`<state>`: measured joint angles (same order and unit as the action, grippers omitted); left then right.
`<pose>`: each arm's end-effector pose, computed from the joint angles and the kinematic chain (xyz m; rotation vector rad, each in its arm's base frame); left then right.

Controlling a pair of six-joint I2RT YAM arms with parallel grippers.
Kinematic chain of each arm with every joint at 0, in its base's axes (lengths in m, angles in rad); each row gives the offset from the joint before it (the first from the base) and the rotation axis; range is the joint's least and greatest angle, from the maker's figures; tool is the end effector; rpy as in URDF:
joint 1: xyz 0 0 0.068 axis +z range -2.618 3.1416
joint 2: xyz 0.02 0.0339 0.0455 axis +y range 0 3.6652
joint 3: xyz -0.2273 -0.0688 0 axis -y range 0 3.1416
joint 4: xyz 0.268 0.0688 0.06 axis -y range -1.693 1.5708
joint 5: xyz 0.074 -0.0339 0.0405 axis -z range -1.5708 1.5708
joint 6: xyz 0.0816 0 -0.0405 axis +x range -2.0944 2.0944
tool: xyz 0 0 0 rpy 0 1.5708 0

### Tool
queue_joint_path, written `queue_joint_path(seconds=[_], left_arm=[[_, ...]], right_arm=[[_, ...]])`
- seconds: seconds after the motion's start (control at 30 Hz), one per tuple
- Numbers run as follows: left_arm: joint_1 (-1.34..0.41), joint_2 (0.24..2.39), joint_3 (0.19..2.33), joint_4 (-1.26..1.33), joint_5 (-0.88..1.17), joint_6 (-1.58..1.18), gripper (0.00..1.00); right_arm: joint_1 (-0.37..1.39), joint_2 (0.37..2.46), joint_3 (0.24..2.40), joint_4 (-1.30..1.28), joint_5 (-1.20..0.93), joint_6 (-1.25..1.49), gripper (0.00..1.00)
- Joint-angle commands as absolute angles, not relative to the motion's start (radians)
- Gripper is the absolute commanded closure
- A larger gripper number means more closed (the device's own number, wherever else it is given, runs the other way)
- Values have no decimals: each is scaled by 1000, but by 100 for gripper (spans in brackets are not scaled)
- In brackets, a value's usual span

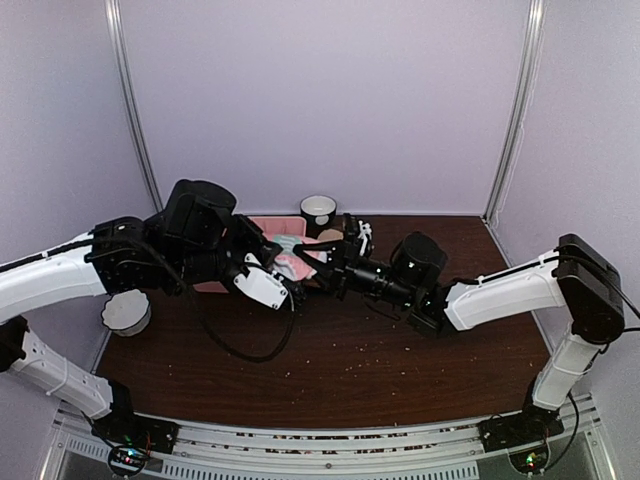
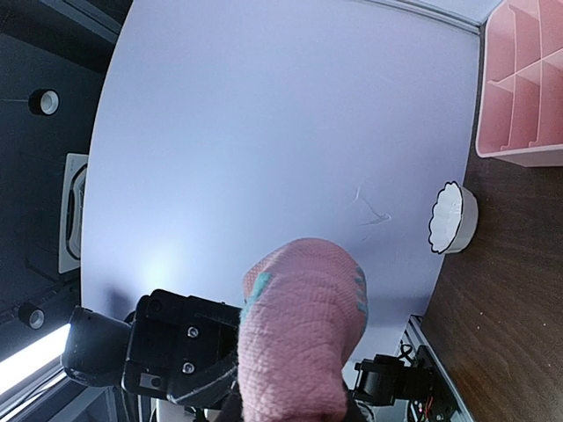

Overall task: Roll the socks
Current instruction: Adjust the sock.

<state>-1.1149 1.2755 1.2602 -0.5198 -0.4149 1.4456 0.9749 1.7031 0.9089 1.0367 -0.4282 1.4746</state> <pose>0.1839 -0.3003 0.3110 1.9434 0.8444 0.6341 0.2102 0.3704 0.2253 -0.0381 1.8079 2.2224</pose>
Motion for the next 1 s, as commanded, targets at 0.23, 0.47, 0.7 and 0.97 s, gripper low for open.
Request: queue_joint_path(seconds=[0.23,0.47,0.7,0.97], left_arm=[[-1066,1314,1376,-571,-556,1063,5],[-867,1328,1617,-900,-291,451,2],[-722,1232,1683,-1001,98,-4,2],[-541,1311,1611,-881,991,-354,2]], right_arm=[[998,1606,940,1065,-464,1298,100],[999,1402,1002,429,-216,828,100],[1058,1278,1024,232,159,379,100],[1201,1307,1143,168,410,23,100]])
